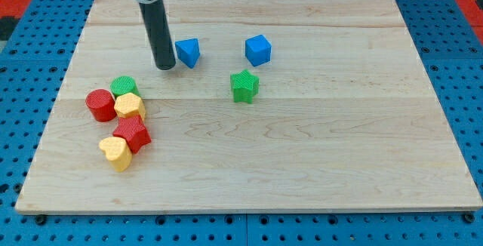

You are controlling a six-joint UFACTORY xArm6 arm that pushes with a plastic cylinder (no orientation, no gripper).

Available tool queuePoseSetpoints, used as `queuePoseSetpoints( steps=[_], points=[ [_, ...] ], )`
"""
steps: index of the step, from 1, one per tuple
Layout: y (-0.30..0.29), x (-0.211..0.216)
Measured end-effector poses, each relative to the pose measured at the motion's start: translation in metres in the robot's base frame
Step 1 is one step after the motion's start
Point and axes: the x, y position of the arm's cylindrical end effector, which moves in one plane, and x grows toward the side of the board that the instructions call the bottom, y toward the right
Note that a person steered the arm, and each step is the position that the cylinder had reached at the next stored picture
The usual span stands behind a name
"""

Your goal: Move the green circle left to the green star

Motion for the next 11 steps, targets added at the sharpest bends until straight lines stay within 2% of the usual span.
queuePoseSetpoints(
  steps=[1,2,3,4,5,6,7,9,10,11],
  points=[
    [-0.011,-0.006],
    [0.026,-0.026],
    [0.082,-0.033],
    [0.113,-0.029],
    [0.036,-0.004],
    [-0.091,-0.002],
    [-0.137,0.024],
    [-0.088,0.052],
    [0.003,0.048],
    [0.019,0.056]
  ],
)
